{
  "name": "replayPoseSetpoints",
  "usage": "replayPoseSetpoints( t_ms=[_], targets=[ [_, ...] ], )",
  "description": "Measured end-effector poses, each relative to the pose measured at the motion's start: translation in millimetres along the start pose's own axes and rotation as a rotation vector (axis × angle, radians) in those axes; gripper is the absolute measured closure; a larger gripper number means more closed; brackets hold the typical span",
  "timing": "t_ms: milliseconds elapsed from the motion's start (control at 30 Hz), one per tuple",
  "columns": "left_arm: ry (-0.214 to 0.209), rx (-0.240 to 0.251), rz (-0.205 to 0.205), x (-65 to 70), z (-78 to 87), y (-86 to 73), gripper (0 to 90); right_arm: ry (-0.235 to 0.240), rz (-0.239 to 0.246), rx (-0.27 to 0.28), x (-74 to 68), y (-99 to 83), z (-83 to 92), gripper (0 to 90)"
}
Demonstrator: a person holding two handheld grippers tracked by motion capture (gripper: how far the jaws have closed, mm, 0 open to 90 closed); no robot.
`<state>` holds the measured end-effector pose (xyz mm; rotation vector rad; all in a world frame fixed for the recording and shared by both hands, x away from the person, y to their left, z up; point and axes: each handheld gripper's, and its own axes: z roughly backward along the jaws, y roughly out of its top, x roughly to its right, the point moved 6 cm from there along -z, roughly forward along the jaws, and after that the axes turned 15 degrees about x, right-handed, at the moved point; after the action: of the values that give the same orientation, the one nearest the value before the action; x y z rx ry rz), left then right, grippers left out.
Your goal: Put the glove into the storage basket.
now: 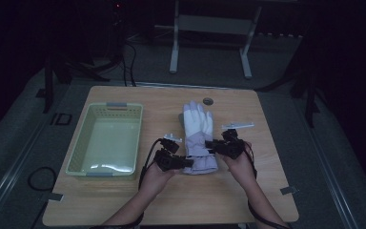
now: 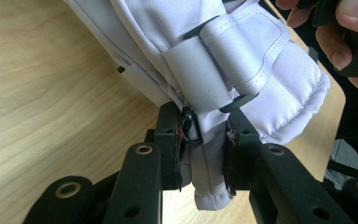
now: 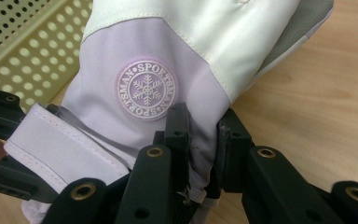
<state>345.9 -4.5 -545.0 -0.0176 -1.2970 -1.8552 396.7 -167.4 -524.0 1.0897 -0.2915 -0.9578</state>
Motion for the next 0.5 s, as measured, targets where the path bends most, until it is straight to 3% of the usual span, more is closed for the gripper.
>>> replayPoseSetpoints(
  t_ms=[200, 500],
  targets=[
    [0.001, 0.005, -0.04, -1.2, 16.3, 7.7, 72.2, 0.004, 0.03, 0.018, -14.6, 13.2, 1.1, 77.4],
    [0.002, -0.003, -0.046, -9.1, 39.4, 13.5, 72.2, 0.021, 0.065, 0.035, -35.7, 25.7, -5.3, 77.5]
  ],
)
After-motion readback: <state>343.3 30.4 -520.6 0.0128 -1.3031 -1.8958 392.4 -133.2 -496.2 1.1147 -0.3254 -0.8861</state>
